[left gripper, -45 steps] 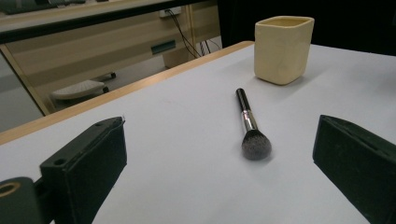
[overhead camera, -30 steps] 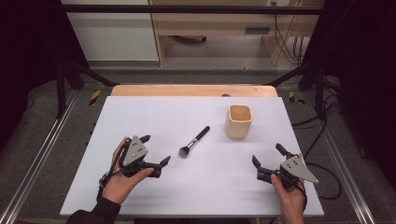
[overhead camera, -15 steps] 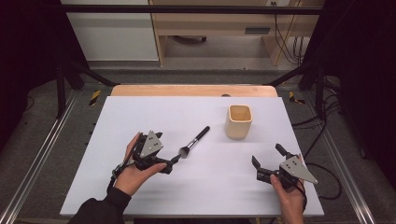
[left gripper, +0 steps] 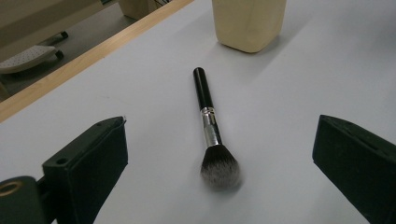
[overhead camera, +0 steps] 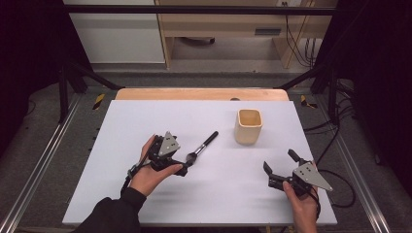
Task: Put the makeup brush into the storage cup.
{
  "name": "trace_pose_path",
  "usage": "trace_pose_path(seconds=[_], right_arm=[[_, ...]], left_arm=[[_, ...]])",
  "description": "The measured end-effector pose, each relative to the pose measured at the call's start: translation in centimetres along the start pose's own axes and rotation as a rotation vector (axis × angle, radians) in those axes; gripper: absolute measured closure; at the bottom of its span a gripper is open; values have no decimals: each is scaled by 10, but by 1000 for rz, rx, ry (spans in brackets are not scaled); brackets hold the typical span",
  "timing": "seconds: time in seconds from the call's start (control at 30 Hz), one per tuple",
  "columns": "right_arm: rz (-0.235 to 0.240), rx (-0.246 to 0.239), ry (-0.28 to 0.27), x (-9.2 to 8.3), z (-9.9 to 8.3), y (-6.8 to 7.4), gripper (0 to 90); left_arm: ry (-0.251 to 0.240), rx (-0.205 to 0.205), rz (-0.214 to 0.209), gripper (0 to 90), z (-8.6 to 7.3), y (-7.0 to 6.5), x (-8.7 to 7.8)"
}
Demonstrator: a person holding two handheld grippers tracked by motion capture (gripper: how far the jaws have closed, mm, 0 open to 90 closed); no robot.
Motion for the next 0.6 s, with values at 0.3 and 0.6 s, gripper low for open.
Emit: trace_pose_path(seconds=[0.3, 0.6], right_arm=[[2, -12, 6, 1, -1, 2, 28], [3, -11, 18, 2, -2, 2, 29]], left_arm=[[34, 19, -19, 31, 5, -9, 17], [54, 24, -35, 32, 10, -16, 32]])
Point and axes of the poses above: each handheld gripper's, and its own axes: x roughly forward along the jaws, z roughly out of its top, y roughly to its left, the point moved 7 cm from there along x, roughly forward along the jaws, and after that the axes turned 1 degree about z, right-handed, at the moved point
